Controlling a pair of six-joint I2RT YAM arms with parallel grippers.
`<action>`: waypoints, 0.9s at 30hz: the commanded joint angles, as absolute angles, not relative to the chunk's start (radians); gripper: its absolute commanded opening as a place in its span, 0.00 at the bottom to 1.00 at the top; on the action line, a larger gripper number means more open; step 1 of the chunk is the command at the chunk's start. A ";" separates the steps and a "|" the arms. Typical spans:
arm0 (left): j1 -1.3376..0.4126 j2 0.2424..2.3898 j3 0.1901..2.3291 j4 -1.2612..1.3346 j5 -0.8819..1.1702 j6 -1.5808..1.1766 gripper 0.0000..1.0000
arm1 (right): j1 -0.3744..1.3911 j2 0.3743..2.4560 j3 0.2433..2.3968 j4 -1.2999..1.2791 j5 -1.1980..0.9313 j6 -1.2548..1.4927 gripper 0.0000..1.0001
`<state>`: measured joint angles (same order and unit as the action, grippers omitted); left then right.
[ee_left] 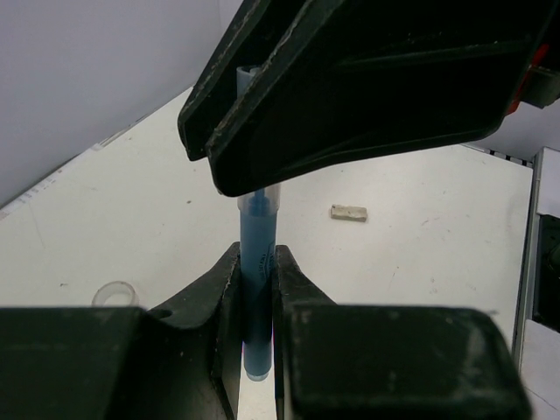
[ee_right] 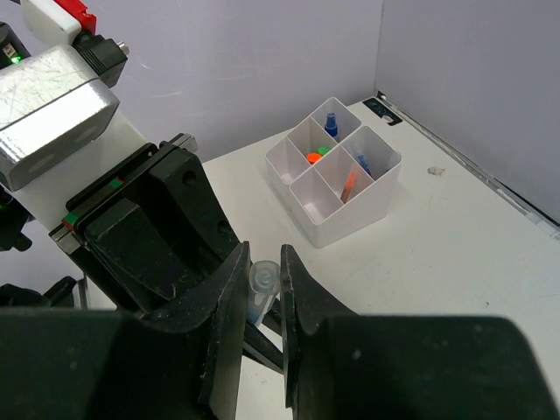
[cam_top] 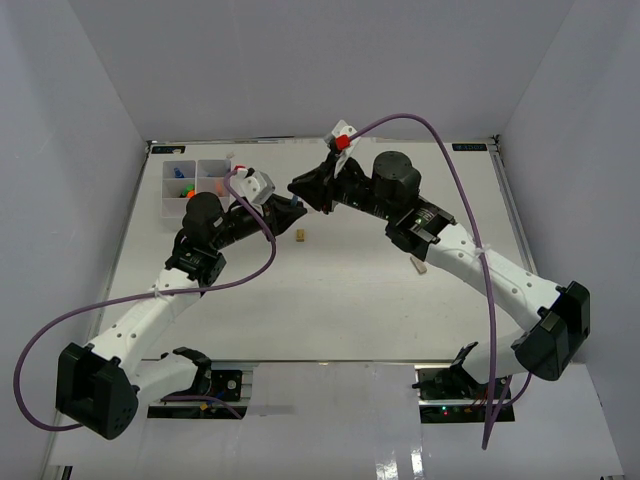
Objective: Sort the stationery into containers
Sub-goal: Close the pen cap on the pen.
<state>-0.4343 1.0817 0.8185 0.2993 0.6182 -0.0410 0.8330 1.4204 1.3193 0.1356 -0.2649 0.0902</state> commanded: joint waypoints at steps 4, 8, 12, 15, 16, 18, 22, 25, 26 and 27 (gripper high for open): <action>-0.430 1.031 0.973 0.732 0.492 -0.068 0.00 | 0.859 1.546 1.184 -0.334 -0.406 0.034 0.08; -0.430 1.034 0.974 0.735 0.488 -0.071 0.00 | 0.861 1.536 1.172 -0.330 -0.397 0.031 0.08; -0.430 1.026 0.933 0.707 0.494 -0.074 0.00 | 0.859 1.505 1.180 -0.310 -0.376 0.029 0.08; -0.430 1.011 0.871 0.658 0.500 -0.058 0.00 | 0.861 1.465 1.184 -0.279 -0.342 0.031 0.08; -0.430 1.006 0.836 0.637 0.511 -0.060 0.00 | 0.859 1.445 1.184 -0.270 -0.328 0.032 0.08; -0.430 1.002 0.807 0.611 0.529 -0.064 0.00 | 0.861 1.425 1.180 -0.236 -0.287 0.035 0.08; -0.430 0.997 0.749 0.555 0.601 -0.095 0.03 | 0.859 1.391 1.155 -0.180 -0.253 0.043 0.08; -0.430 0.994 0.716 0.523 0.636 -0.133 0.04 | 0.861 1.384 1.132 -0.141 -0.252 0.055 0.08; -0.430 0.991 0.707 0.515 0.652 -0.143 0.04 | 0.861 1.382 1.123 -0.134 -0.253 0.058 0.08; -0.430 0.991 0.692 0.502 0.656 -0.158 0.05 | 0.861 1.382 1.118 -0.129 -0.253 0.061 0.08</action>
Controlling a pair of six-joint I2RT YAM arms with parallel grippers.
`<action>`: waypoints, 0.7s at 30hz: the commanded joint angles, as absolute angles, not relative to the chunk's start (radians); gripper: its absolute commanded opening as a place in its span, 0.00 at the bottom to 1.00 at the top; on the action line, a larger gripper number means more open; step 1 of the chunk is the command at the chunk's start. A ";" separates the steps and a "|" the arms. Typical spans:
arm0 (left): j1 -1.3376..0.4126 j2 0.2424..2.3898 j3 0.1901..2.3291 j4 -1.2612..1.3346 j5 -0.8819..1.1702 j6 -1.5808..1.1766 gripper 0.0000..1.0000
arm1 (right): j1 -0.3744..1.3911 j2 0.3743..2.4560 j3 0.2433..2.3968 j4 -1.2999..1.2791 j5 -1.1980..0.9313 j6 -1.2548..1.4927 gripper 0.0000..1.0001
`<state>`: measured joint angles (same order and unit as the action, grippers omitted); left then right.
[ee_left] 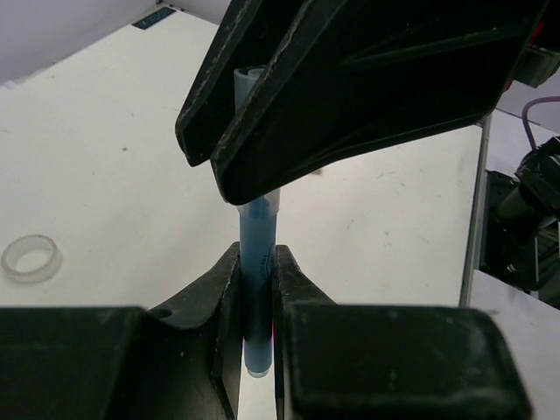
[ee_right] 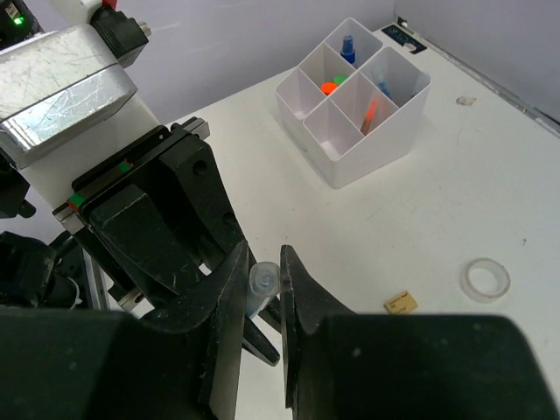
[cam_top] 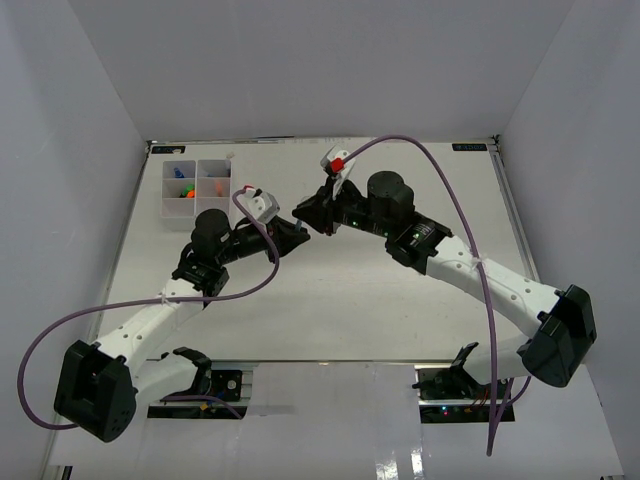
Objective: Sort the stationery into containers
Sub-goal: Close the pen cap on the pen.
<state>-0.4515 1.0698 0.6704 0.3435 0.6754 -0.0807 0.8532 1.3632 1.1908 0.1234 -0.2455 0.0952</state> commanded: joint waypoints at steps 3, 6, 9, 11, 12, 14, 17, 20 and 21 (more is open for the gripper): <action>-0.431 0.988 0.664 0.459 0.681 -0.175 0.07 | 0.859 1.381 1.108 -0.100 -0.256 0.069 0.08; -0.431 0.985 0.644 0.436 0.690 -0.195 0.07 | 0.859 1.381 1.115 -0.089 -0.252 0.072 0.11; -0.431 0.989 0.627 0.423 0.709 -0.202 0.07 | 0.859 1.379 1.127 -0.083 -0.255 0.072 0.13; -0.431 0.992 0.604 0.429 0.712 -0.209 0.07 | 0.861 1.378 1.134 -0.083 -0.255 0.072 0.17; -0.431 0.994 0.595 0.431 0.709 -0.210 0.07 | 0.859 1.378 1.138 -0.083 -0.253 0.074 0.19; -0.431 1.005 0.580 0.425 0.704 -0.209 0.07 | 0.859 1.371 1.147 -0.083 -0.247 0.075 0.25; -0.431 1.025 0.577 0.403 0.696 -0.196 0.07 | 0.859 1.361 1.166 -0.086 -0.230 0.072 0.34; -0.431 1.045 0.571 0.390 0.681 -0.189 0.05 | 0.850 1.351 1.189 -0.089 -0.221 0.071 0.41; -0.431 1.051 0.569 0.385 0.678 -0.187 0.05 | 0.845 1.348 1.193 -0.089 -0.221 0.069 0.43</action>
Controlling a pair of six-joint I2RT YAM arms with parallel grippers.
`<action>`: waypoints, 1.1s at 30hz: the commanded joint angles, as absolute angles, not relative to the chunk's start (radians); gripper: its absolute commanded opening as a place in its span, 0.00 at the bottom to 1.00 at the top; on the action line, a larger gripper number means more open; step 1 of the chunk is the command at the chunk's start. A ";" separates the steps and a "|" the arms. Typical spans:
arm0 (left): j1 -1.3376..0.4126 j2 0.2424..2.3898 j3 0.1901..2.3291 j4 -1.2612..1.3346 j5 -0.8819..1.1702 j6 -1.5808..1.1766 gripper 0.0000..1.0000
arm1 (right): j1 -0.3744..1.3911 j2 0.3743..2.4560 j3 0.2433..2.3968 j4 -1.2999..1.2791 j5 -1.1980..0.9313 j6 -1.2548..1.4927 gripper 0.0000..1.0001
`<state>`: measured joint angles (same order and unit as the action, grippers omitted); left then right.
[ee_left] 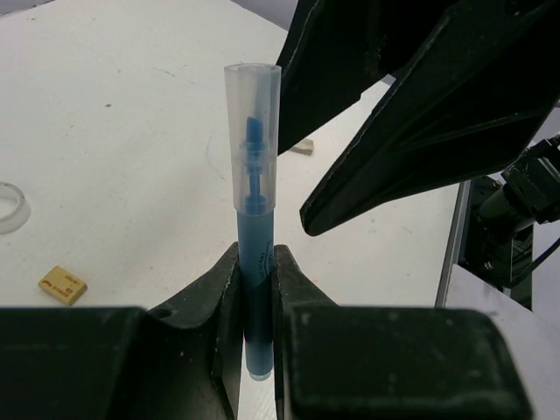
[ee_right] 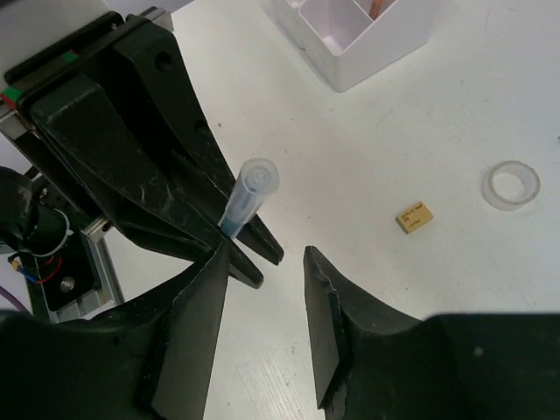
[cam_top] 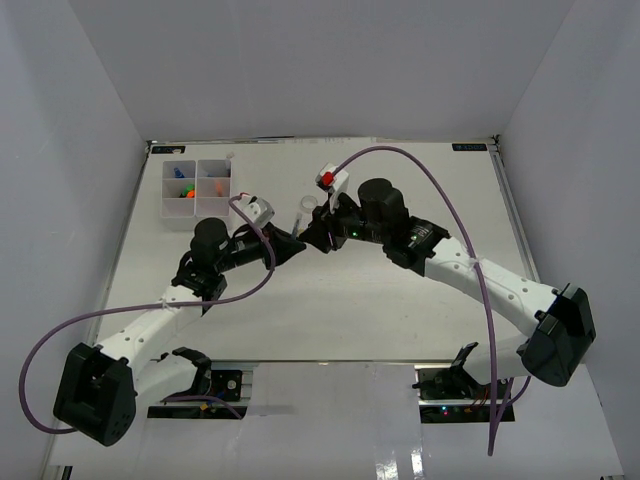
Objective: Sort the stationery into containers
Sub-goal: Close the pen cap on the pen, then place the pen in the storage box.
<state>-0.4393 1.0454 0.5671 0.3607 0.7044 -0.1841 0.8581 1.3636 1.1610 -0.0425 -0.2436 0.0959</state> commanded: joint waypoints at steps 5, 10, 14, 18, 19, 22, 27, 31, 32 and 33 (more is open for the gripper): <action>-0.431 1.084 0.568 0.376 0.658 -0.186 0.05 | 0.827 1.316 1.213 -0.089 -0.212 0.061 0.57; -0.431 1.080 0.563 0.362 0.549 -0.189 0.08 | 0.805 1.243 1.175 -0.091 -0.183 0.045 0.80; -0.420 1.040 0.561 0.373 0.336 -0.178 0.08 | 0.796 1.184 1.100 -0.091 -0.129 0.014 0.94; -0.332 1.008 0.572 0.463 0.148 -0.153 0.08 | 0.795 1.114 1.017 -0.075 -0.110 0.008 0.98; -0.313 1.012 0.578 0.483 0.121 -0.146 0.08 | 0.795 1.103 0.979 -0.066 -0.113 0.009 0.98; -0.247 1.048 0.592 0.587 0.028 -0.121 0.13 | 0.793 1.052 0.888 -0.008 -0.132 0.012 0.98; -0.126 1.175 0.626 0.739 0.015 -0.123 0.13 | 0.792 1.011 0.810 0.051 -0.144 0.008 0.98; -0.043 1.313 0.658 0.850 0.034 -0.135 0.15 | 0.792 0.999 0.775 0.069 -0.196 0.018 0.98; -0.008 1.368 0.675 0.889 0.047 -0.153 0.15 | 0.790 0.993 0.767 0.069 -0.201 0.020 0.98; -0.002 1.396 0.684 0.905 0.064 -0.161 0.16 | 0.790 0.989 0.764 0.069 -0.209 0.021 0.98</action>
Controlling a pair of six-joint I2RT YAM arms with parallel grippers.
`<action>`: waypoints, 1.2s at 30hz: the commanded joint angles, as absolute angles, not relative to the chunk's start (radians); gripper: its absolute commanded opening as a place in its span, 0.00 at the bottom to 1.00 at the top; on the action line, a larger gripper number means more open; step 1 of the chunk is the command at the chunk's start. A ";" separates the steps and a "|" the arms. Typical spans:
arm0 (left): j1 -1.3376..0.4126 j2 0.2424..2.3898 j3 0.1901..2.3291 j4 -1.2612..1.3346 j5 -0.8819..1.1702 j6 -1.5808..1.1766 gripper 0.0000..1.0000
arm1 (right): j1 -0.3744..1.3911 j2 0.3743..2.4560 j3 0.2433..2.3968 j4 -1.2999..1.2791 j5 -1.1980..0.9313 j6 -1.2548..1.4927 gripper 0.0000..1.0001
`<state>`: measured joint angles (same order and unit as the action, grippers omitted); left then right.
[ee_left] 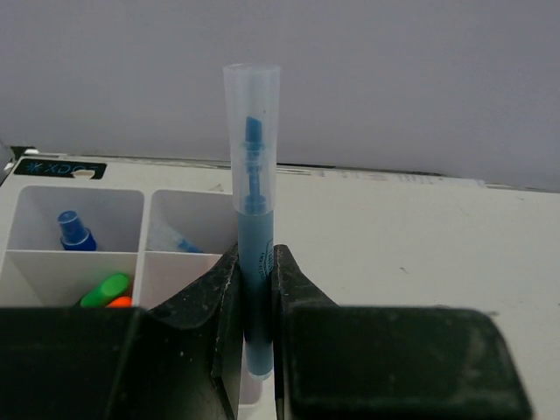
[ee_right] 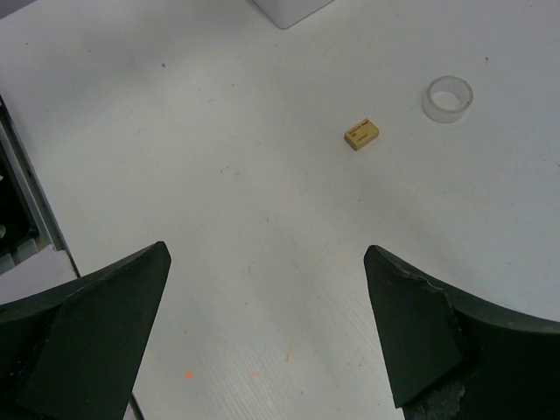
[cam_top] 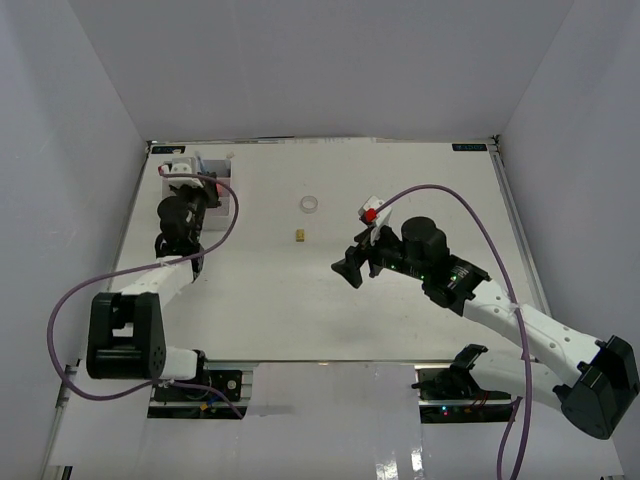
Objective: Sort the stationery into containers
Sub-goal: Place the pen in the storage box.
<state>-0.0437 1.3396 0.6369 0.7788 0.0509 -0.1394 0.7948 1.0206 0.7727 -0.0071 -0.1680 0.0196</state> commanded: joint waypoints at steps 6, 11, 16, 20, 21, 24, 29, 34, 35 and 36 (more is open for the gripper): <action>0.087 1.572 0.753 1.014 0.155 -0.167 0.21 | 0.787 0.971 0.749 0.072 -0.212 0.009 0.98; 0.118 1.658 0.784 1.055 0.204 -0.169 0.22 | 0.787 0.974 0.746 0.072 -0.213 0.005 0.98; 0.124 1.716 0.798 1.084 0.264 -0.167 0.23 | 0.785 0.980 0.744 0.071 -0.207 0.005 0.98; 0.124 1.752 0.821 1.081 0.302 -0.160 0.25 | 0.785 0.983 0.744 0.071 -0.206 0.005 0.98; 0.124 1.761 0.827 1.084 0.313 -0.160 0.25 | 0.784 0.983 0.744 0.071 -0.207 0.005 0.98; 0.123 1.793 0.844 1.098 0.330 -0.163 0.26 | 0.785 0.985 0.739 0.071 -0.206 0.005 0.98; 0.123 1.839 0.864 1.134 0.341 -0.155 0.26 | 0.784 0.988 0.738 0.071 -0.209 0.005 0.98; 0.124 1.871 0.880 1.158 0.345 -0.132 0.26 | 0.784 0.999 0.739 0.071 -0.221 -0.025 0.98; 0.124 1.876 0.884 1.161 0.350 -0.132 0.26 | 0.784 0.999 0.738 0.071 -0.222 -0.026 0.98; 0.126 1.888 0.893 1.166 0.353 -0.132 0.27 | 0.784 0.999 0.738 0.071 -0.225 -0.028 0.98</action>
<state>0.1169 1.8816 0.8539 1.1118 0.3237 -0.1467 0.7864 0.9924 0.7368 0.0277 -0.2104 -0.0082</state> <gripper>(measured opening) 0.263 0.984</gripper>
